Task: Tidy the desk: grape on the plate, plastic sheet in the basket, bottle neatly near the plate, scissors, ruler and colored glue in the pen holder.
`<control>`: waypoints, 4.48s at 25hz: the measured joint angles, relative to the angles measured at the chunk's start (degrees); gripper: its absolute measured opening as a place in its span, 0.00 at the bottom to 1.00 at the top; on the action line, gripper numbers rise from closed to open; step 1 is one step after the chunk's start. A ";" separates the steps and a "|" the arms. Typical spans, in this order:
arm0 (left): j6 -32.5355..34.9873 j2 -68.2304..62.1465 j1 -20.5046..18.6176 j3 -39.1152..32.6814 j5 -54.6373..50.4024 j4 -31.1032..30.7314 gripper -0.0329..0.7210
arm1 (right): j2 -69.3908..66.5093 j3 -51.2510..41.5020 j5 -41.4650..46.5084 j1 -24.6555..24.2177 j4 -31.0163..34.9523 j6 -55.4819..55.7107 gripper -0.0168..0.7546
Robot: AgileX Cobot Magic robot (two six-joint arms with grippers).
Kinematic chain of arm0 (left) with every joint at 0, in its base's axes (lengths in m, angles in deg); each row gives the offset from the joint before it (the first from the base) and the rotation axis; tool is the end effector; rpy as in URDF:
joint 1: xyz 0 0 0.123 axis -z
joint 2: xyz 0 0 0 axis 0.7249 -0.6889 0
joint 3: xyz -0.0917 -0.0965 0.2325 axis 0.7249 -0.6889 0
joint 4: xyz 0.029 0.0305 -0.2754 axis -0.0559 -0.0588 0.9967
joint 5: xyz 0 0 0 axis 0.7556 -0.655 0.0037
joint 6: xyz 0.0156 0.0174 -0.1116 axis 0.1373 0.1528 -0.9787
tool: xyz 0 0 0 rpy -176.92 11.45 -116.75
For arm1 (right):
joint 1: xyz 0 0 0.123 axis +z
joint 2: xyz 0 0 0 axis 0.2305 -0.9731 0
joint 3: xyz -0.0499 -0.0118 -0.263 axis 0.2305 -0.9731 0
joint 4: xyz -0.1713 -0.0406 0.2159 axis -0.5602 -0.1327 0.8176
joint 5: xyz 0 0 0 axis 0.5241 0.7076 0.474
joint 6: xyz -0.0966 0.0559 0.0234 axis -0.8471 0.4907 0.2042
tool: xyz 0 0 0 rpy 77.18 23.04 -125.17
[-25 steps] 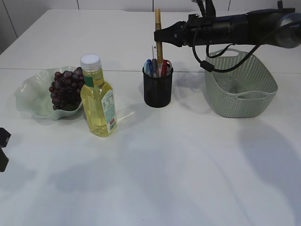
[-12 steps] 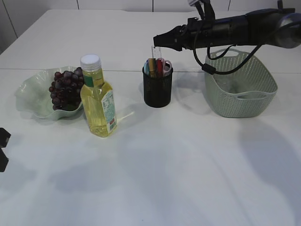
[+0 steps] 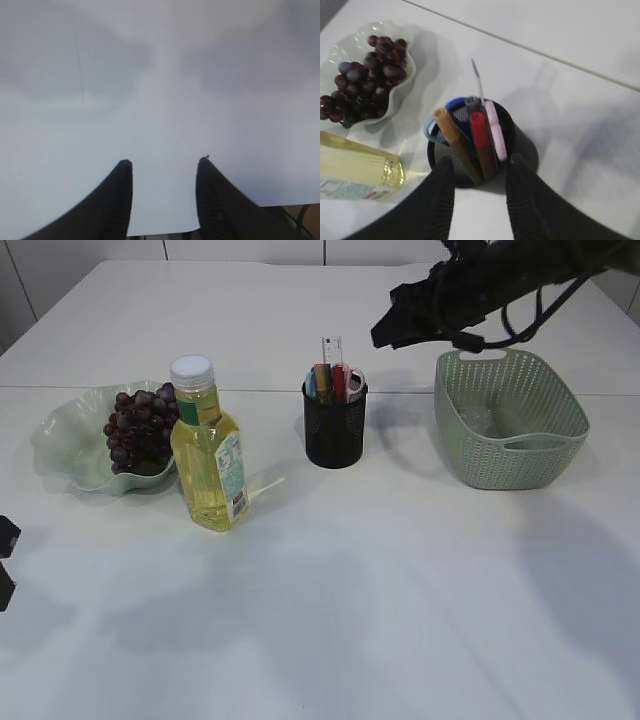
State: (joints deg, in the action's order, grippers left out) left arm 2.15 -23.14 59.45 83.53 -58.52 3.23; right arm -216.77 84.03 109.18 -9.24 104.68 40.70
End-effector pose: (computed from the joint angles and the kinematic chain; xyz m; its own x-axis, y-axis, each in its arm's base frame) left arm 0.2478 -0.0665 0.1793 -0.9765 -0.0457 -0.2107 -0.0166 0.9903 -0.1380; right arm 0.5279 0.1082 0.2170 -0.6748 -0.1830 -0.7150 -0.5754 0.7370 0.3545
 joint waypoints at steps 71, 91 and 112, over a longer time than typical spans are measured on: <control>0.00 64.97 0.00 0.00 -21.37 -9.54 0.67 | 113.71 -54.82 18.66 0.00 -42.12 47.67 0.46; 0.00 74.44 0.00 -5.90 -21.94 -9.43 0.67 | 130.45 -65.50 19.31 0.00 -40.25 39.88 0.46; 0.00 74.44 0.00 -9.72 -21.94 -11.74 0.67 | 130.45 -84.34 19.31 0.00 -44.86 39.76 0.46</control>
State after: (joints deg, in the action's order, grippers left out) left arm 2.15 51.30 59.45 73.81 -80.47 -8.51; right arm -86.32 -0.31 128.49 -9.24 59.82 80.46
